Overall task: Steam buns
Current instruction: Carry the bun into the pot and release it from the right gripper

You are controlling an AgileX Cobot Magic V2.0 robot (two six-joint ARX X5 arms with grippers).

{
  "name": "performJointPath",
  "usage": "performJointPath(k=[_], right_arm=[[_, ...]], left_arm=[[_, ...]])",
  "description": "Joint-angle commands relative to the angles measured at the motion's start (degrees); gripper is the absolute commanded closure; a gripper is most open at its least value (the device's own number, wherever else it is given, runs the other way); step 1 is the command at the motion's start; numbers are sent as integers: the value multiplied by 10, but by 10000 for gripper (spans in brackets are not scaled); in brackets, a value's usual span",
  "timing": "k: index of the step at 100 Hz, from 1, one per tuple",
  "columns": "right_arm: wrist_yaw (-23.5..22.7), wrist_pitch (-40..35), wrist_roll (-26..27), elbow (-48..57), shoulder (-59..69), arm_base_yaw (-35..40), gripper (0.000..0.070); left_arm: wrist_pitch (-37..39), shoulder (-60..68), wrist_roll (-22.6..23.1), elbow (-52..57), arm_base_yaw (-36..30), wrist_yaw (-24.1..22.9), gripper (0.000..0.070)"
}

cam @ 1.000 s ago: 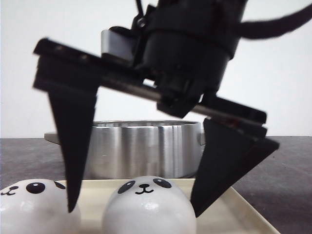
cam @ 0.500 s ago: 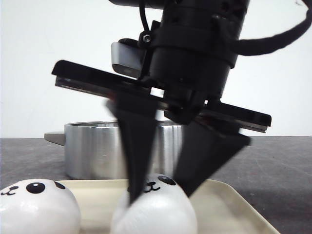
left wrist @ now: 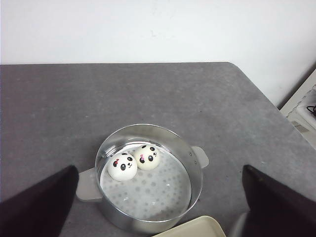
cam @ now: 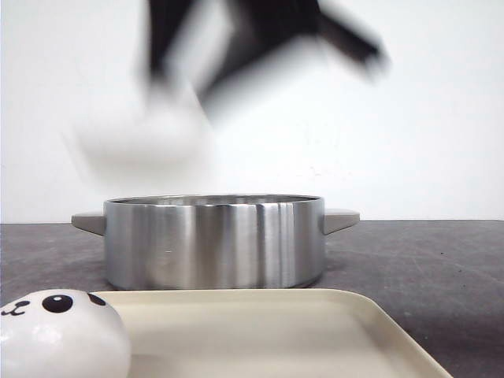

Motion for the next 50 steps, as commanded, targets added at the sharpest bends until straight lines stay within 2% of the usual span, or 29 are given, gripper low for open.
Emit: performJointPath(k=[1,16,21,31,50], right_arm=[[17,-14,-31,46,-6,10,700],[120,-87,-104,155,-4,-12,700],[137,-92,-130,177,4,-33,700],[120,-90,-156,198,23,-95,700],[43,-83,-192,199,91,-219,700]], left_arm=[[12,2,11,9,-4,-4,24],[24,3,14,9,-4,-3,24],[32,3,14,9,-4,-3,24],[52,3,14,9,-4,-3,24],[50,3,14,9,-4,-3,24]])
